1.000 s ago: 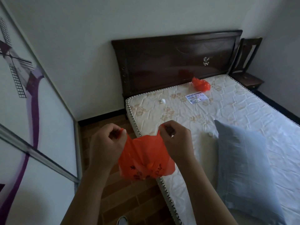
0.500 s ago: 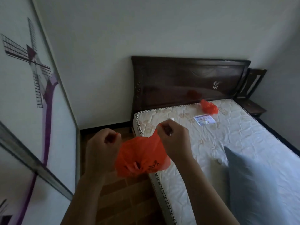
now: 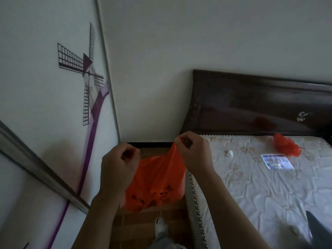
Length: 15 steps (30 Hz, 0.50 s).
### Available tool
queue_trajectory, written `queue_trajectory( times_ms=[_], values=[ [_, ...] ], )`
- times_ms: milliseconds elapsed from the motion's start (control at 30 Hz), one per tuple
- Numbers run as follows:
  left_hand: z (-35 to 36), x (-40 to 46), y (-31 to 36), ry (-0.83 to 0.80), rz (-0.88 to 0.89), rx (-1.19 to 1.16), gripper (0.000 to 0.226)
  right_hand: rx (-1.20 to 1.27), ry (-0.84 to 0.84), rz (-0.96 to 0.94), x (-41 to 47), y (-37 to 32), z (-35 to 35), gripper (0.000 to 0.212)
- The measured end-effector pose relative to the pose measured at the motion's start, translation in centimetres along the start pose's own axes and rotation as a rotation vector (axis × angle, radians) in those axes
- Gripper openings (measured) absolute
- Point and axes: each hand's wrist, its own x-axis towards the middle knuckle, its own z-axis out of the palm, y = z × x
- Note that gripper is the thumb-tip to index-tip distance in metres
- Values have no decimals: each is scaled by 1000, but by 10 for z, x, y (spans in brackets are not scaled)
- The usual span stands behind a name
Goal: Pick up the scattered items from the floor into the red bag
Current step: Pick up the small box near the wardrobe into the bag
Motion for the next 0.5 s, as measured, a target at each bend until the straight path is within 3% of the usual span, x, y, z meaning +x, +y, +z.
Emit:
queue_trajectory(
  times_ms=[233,500],
  values=[
    [65,65,-82,-51,-167,123,6,51,-163,74,85,73,85,8],
    [156,94,-179,-199,-396,200,5,24,-322,250,125,194,162,6]
  ],
)
